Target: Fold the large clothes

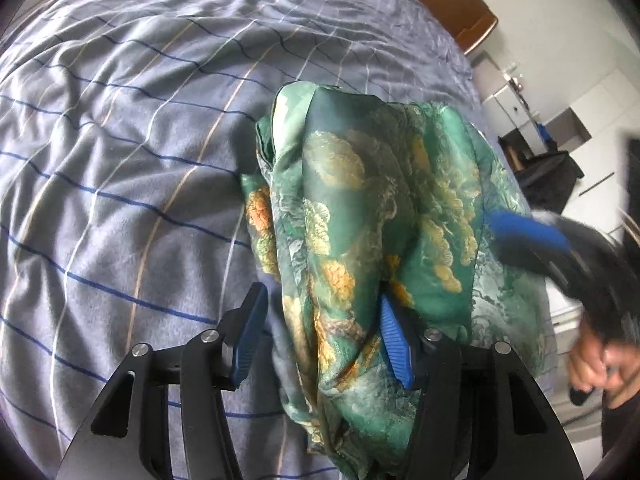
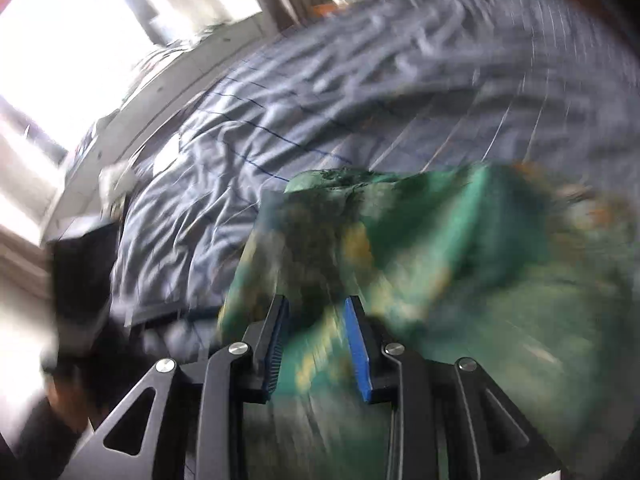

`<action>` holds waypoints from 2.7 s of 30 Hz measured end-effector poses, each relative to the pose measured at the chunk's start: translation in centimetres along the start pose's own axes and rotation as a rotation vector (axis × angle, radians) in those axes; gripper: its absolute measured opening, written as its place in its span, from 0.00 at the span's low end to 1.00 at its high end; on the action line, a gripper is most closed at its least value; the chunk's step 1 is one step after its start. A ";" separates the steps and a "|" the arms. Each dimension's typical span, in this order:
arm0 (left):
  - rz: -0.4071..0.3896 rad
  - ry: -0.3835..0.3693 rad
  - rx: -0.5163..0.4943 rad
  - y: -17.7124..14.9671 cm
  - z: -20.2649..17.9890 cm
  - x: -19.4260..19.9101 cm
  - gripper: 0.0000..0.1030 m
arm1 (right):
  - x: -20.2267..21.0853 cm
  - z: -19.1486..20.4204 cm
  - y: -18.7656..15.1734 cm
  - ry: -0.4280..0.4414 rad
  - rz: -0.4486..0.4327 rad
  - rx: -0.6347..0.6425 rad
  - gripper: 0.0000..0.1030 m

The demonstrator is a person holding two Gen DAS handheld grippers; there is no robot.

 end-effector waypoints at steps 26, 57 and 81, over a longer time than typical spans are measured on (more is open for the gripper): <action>-0.160 0.093 -0.046 -0.3 -2.0 3.0 0.66 | 4.3 4.0 -10.9 -0.143 -0.108 0.036 0.50; -0.436 0.220 -0.071 -7.8 -4.1 13.1 0.99 | 19.5 -0.2 -18.3 -0.668 -0.149 -0.022 0.87; -0.059 -0.119 0.154 2.0 -2.4 3.4 0.99 | 17.5 -1.9 -21.4 -0.358 -0.241 -0.226 0.87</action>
Point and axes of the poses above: each gripper's, at about its wrist camera, not at the fingertips, and x roughly against the way its jaws point, z to its left, y to its top, the point moved 9 cm from there along -x, roughly the way its jaws point, and after that the axes turned 13 degrees about x, right-handed, at the moved point
